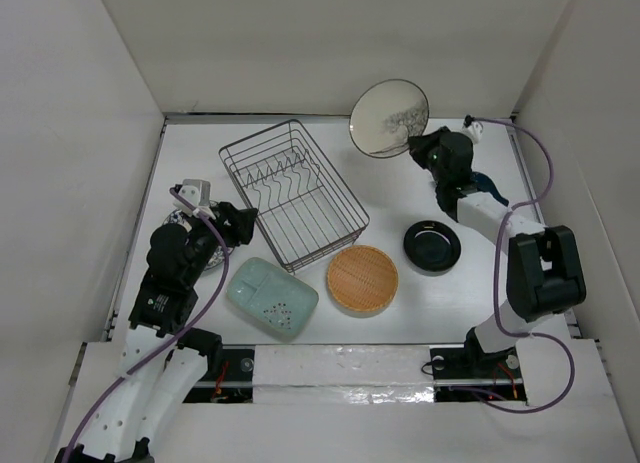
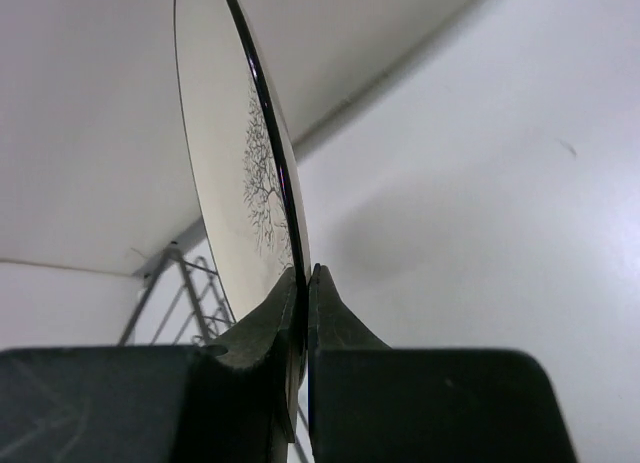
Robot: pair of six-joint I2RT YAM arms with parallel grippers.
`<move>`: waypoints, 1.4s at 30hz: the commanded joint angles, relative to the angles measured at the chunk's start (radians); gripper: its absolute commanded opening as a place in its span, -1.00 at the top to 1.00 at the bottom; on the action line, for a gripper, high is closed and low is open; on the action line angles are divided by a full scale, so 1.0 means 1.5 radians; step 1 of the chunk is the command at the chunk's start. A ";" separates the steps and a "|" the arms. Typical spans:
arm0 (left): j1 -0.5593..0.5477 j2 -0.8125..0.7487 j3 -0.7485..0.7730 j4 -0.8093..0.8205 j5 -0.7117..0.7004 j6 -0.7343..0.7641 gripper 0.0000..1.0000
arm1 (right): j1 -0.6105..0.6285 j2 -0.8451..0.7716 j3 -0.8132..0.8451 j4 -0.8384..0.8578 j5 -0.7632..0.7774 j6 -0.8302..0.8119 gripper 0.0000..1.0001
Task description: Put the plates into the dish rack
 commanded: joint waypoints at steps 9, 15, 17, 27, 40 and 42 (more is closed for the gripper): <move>-0.002 -0.023 -0.005 0.035 0.011 0.005 -0.18 | 0.173 -0.027 0.320 -0.132 0.103 -0.297 1.00; -0.002 -0.021 -0.005 0.033 0.012 0.004 -0.18 | 0.215 0.066 0.427 -0.190 0.133 -0.353 1.00; -0.002 -0.019 -0.004 0.032 0.013 0.004 -0.18 | 0.232 0.093 0.458 -0.194 0.156 -0.378 1.00; -0.002 -0.013 -0.004 0.031 0.014 0.005 -0.18 | 0.277 0.168 0.529 -0.223 0.248 -0.451 1.00; -0.002 -0.008 -0.003 0.030 0.012 0.005 -0.18 | 0.367 0.249 0.540 -0.243 0.387 -0.535 1.00; -0.002 -0.007 -0.003 0.030 0.009 0.005 -0.18 | 0.385 0.276 0.541 -0.222 0.443 -0.587 1.00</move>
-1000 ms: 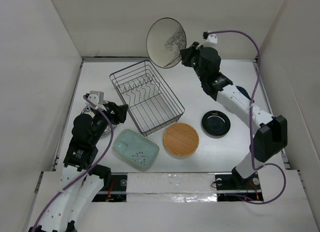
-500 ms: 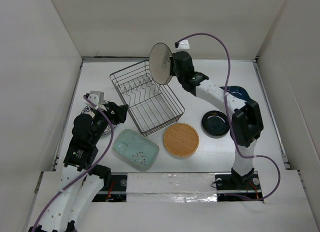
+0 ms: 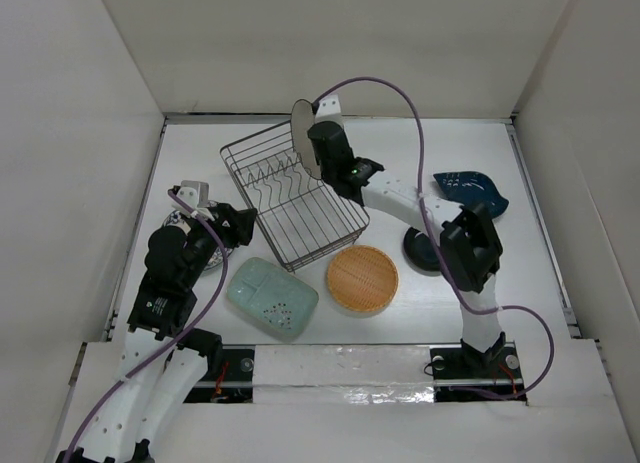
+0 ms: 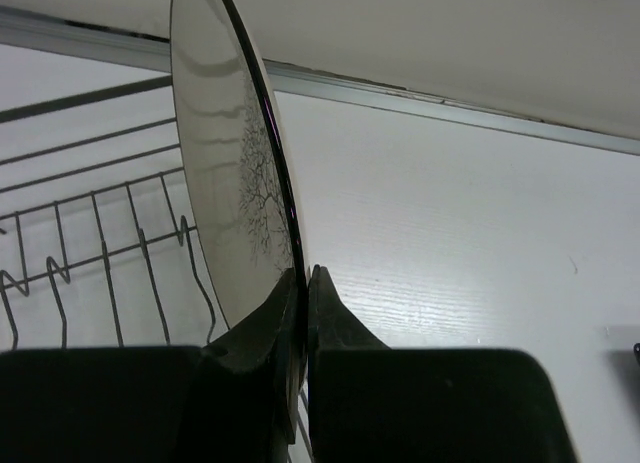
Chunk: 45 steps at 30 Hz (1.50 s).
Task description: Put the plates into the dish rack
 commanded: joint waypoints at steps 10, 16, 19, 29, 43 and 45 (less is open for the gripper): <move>-0.002 0.010 -0.004 0.032 0.001 0.004 -0.18 | 0.022 0.044 0.065 0.074 0.045 -0.019 0.89; -0.002 0.017 -0.004 0.033 -0.004 0.005 -0.18 | -0.036 0.026 0.105 0.006 -0.067 0.064 0.05; -0.002 0.019 -0.004 0.033 -0.009 0.006 -0.18 | -0.052 0.006 0.117 -0.018 -0.104 0.077 -0.31; -0.002 0.027 -0.003 0.034 -0.019 0.006 -0.18 | 0.000 -0.219 -0.157 -0.021 -0.384 0.054 1.00; -0.002 0.026 -0.003 0.035 -0.042 0.007 -0.16 | 0.152 -0.384 -0.464 -0.113 -0.585 0.060 1.00; -0.002 0.028 -0.003 0.035 -0.044 0.006 -0.16 | 0.152 -0.362 -0.461 -0.117 -0.551 0.059 1.00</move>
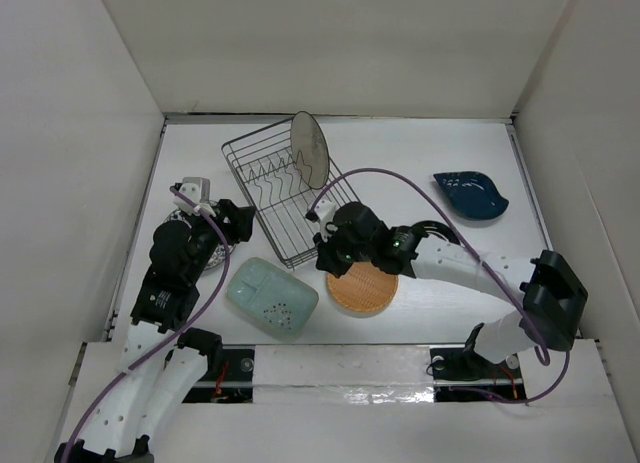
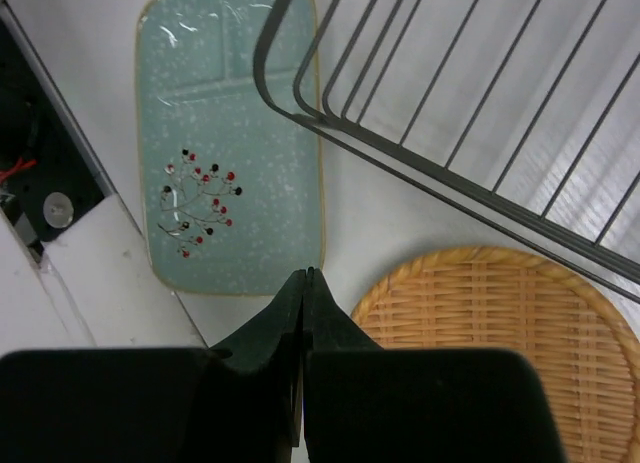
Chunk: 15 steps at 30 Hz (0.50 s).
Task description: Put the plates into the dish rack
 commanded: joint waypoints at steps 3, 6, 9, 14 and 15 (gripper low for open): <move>-0.002 -0.003 -0.004 0.034 -0.009 0.006 -0.15 | -0.012 0.036 0.014 0.031 0.058 -0.017 1.00; -0.002 -0.003 -0.004 0.035 -0.009 0.006 -0.15 | -0.055 0.060 0.034 0.056 0.078 -0.017 1.00; -0.002 -0.001 -0.003 0.034 -0.009 0.007 -0.15 | -0.076 0.084 0.050 0.066 0.124 -0.012 1.00; -0.002 -0.003 -0.003 0.034 -0.010 0.007 -0.15 | -0.090 0.093 0.045 0.121 0.152 0.006 1.00; -0.002 -0.003 -0.003 0.034 -0.011 0.007 -0.15 | -0.100 0.095 0.046 0.134 0.161 0.010 1.00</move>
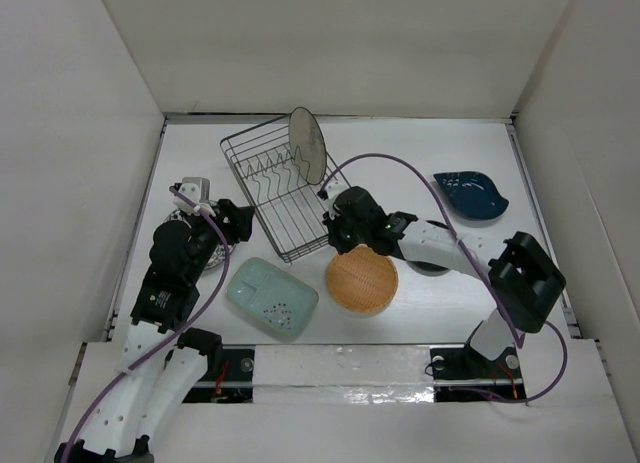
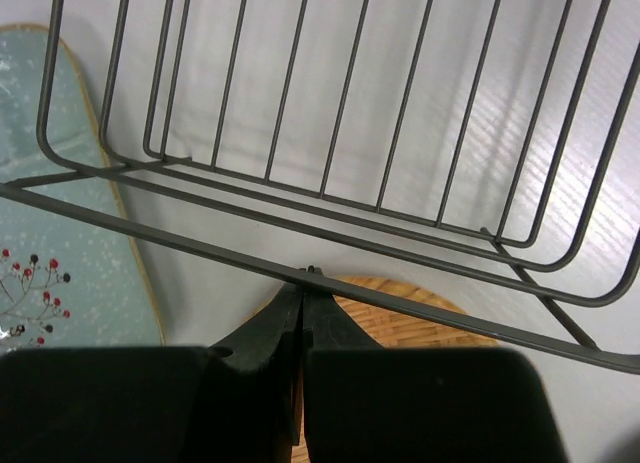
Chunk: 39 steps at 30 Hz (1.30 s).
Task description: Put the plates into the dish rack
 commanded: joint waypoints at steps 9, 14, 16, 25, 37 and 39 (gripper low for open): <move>-0.002 -0.001 -0.003 0.035 -0.005 0.007 -0.15 | -0.044 0.005 0.027 0.154 0.016 0.034 1.00; -0.002 -0.001 -0.003 0.033 -0.005 0.007 -0.15 | -0.038 -0.036 -0.042 0.138 -0.005 0.048 0.84; -0.002 -0.003 -0.005 0.036 -0.004 0.007 -0.15 | -0.038 -0.079 -0.091 0.144 -0.026 0.058 0.74; -0.002 0.000 -0.004 0.038 0.005 0.007 -0.13 | -0.168 -0.195 -0.256 0.183 -0.110 0.096 -0.12; -0.002 -0.001 -0.004 0.037 0.008 0.007 -0.13 | -0.282 -0.096 -0.227 0.158 -0.307 0.085 -0.32; -0.002 -0.001 -0.004 0.037 0.008 0.008 -0.13 | -0.268 -0.067 -0.221 0.148 -0.304 0.089 -0.32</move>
